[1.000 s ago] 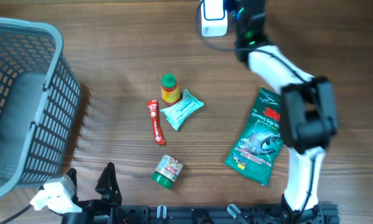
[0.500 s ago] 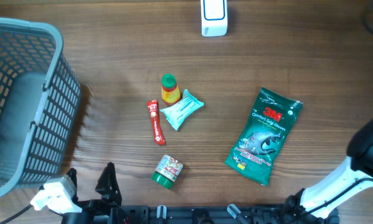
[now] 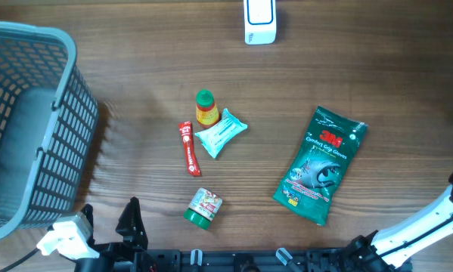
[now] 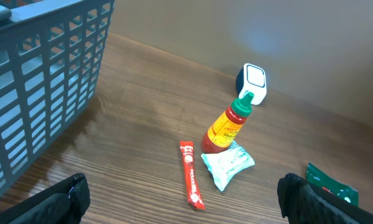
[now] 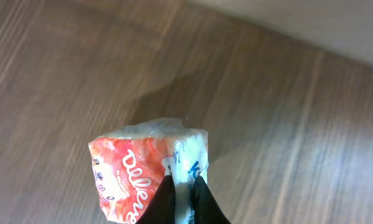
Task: Scan the item barcode
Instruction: 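Move the held pink pack away to the right of the table, then reach the right gripper to the green 3M gloves pack and grasp it, then lift the 3M pack and bring the left gripper up beside it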
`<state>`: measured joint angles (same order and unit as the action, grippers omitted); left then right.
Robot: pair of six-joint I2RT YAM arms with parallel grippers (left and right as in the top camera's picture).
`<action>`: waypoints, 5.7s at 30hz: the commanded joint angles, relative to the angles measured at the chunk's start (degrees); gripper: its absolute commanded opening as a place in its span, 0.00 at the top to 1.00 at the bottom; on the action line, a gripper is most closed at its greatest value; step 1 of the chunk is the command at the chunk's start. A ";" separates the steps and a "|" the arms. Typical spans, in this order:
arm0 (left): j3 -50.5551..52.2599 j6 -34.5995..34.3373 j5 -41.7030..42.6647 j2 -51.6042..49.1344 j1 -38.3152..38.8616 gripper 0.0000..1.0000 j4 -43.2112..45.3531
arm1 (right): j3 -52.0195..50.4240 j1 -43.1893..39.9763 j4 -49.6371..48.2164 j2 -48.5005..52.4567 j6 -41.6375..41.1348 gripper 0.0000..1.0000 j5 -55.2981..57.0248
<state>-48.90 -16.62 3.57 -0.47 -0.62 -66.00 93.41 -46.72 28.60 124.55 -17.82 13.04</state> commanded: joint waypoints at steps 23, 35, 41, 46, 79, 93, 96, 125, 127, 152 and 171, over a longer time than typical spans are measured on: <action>0.17 1.20 0.90 0.15 -0.35 0.00 0.17 | -1.92 48.39 36.96 -29.29 -16.48 0.00 -20.57; 0.17 1.20 0.90 0.15 -0.35 0.00 0.17 | -24.20 63.36 33.00 -15.89 -28.37 0.00 -12.04; 0.17 1.20 0.92 0.15 -0.35 0.00 0.17 | -38.47 63.36 14.38 -15.89 -28.98 0.07 -11.65; 0.17 1.20 0.90 0.15 -0.35 0.00 0.17 | -43.39 63.36 13.86 -15.89 -34.69 0.57 -9.16; 0.17 1.20 0.90 0.15 -0.35 0.00 0.17 | -29.40 62.88 6.27 -23.74 12.11 0.96 -106.01; 0.15 1.20 0.90 0.15 -0.35 0.00 0.17 | -38.73 66.40 -12.90 -20.65 -3.28 0.96 -102.03; 0.15 1.20 0.90 0.15 -0.35 0.00 0.17 | -38.75 69.90 -12.70 -20.65 -2.69 0.96 -103.34; 0.17 1.07 1.03 0.15 -0.35 0.00 0.81 | -40.65 75.43 -15.30 -33.20 -11.19 0.96 -105.74; 0.15 -7.69 7.15 0.15 -0.35 0.00 4.98 | -40.65 74.90 -16.04 -37.13 -17.55 0.96 -105.96; 27.32 -61.79 39.91 0.13 -0.35 0.00 48.63 | -40.61 65.00 -73.13 -38.75 -95.34 0.96 -100.59; 31.98 -65.29 27.23 -53.51 25.07 0.00 112.54 | -40.59 65.42 -79.65 -38.95 -100.78 0.96 -85.64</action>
<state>-16.45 -79.85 34.30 -43.18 17.19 32.51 52.21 18.35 -50.65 86.17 -118.32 -72.10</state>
